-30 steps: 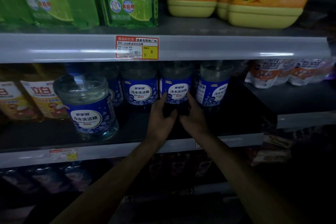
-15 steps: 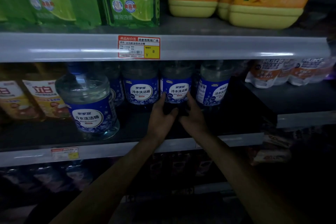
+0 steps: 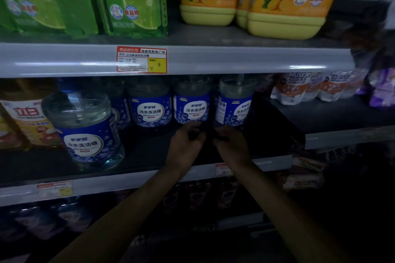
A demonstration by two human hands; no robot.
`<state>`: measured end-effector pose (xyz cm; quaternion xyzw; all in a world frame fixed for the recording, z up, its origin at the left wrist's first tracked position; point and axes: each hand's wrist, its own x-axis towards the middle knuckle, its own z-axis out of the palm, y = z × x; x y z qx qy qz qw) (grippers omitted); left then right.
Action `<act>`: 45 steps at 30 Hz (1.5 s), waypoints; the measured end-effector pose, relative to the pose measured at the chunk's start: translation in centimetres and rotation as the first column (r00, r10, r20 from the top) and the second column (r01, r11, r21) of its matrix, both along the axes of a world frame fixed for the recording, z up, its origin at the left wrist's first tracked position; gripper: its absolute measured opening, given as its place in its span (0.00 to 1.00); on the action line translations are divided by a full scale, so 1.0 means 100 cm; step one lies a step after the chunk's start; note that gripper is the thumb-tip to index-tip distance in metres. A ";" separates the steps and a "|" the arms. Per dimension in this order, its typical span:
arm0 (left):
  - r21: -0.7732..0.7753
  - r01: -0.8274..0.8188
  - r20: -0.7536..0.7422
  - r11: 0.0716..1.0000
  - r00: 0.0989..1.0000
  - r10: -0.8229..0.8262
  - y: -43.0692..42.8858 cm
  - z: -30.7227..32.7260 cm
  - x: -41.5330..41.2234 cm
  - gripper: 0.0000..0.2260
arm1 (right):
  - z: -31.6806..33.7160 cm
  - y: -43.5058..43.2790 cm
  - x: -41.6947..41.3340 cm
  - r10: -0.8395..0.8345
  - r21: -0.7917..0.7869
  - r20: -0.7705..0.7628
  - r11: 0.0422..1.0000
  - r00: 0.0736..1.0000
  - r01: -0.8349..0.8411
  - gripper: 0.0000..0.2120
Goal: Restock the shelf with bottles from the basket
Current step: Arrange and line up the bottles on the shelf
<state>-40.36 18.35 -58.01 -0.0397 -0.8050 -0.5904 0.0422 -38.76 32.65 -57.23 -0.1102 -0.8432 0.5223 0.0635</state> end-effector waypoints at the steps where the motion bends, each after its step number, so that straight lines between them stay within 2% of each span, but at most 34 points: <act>1: -0.011 0.008 0.002 1.000 1.000 -0.008 0.004 0.000 -0.001 0.14 | -0.002 0.006 -0.001 -0.027 0.013 0.010 1.000 1.000 0.027 0.11; 2: -0.025 0.018 0.001 1.000 1.000 -0.018 0.007 0.000 -0.001 0.13 | -0.003 0.011 -0.002 -0.051 0.019 0.020 0.999 0.998 0.051 0.08; 6: -0.070 0.054 -0.031 0.996 0.998 -0.057 0.018 -0.002 -0.006 0.17 | -0.007 0.034 -0.007 -0.147 0.003 0.006 0.989 0.989 0.147 0.12; 9: -0.082 0.058 -0.051 0.995 0.997 -0.063 0.029 -0.001 -0.012 0.19 | -0.008 0.048 -0.013 -0.265 -0.074 -0.017 0.962 0.964 0.263 0.05; 13: -0.053 0.042 -0.096 0.998 0.994 -0.047 0.042 0.001 -0.021 0.22 | -0.010 0.058 -0.025 -0.342 -0.163 -0.028 0.929 0.939 0.333 0.09; 17: -0.016 0.025 -0.154 1.000 0.988 -0.027 0.056 0.002 -0.028 0.26 | -0.005 0.063 -0.036 -0.297 -0.212 -0.076 0.938 0.952 0.275 0.15; 20: 0.023 0.015 -0.214 1.000 0.977 -0.010 0.068 0.004 -0.034 0.23 | -0.001 0.067 -0.048 -0.212 -0.275 -0.148 0.947 0.966 0.166 0.24; 23: 0.083 -0.005 -0.229 0.997 0.973 0.024 0.077 0.006 -0.037 0.21 | 0.000 0.073 -0.062 -0.119 -0.376 -0.194 0.926 0.974 0.038 0.27; 27: 0.112 -0.023 -0.227 0.993 0.973 0.048 0.086 0.012 -0.042 0.26 | 0.003 0.081 -0.074 -0.048 -0.451 -0.211 0.891 0.976 -0.054 0.31; 31: 0.134 -0.027 -0.209 0.991 0.976 0.055 0.090 0.017 -0.041 0.33 | 0.005 0.084 -0.074 -0.025 -0.471 -0.193 0.880 0.981 -0.070 0.31; 37: 0.165 -0.022 -0.186 0.986 0.981 0.054 0.081 0.019 -0.033 0.29 | 0.006 0.088 -0.066 0.011 -0.417 -0.231 0.902 0.973 -0.109 0.30; 40: 0.162 -0.004 -0.199 0.987 0.979 0.036 0.073 0.018 -0.027 0.28 | 0.009 0.088 -0.055 0.059 -0.306 -0.247 0.942 0.967 -0.135 0.30; 42: 0.139 0.018 -0.207 0.990 0.978 0.011 0.066 0.017 -0.022 0.27 | 0.009 0.088 -0.046 0.090 -0.239 -0.227 0.960 0.970 -0.145 0.32; 45: 0.116 0.037 -0.201 0.993 0.980 -0.013 0.053 0.019 -0.012 0.27 | 0.007 0.084 -0.030 0.090 -0.240 -0.214 0.960 0.973 -0.141 0.39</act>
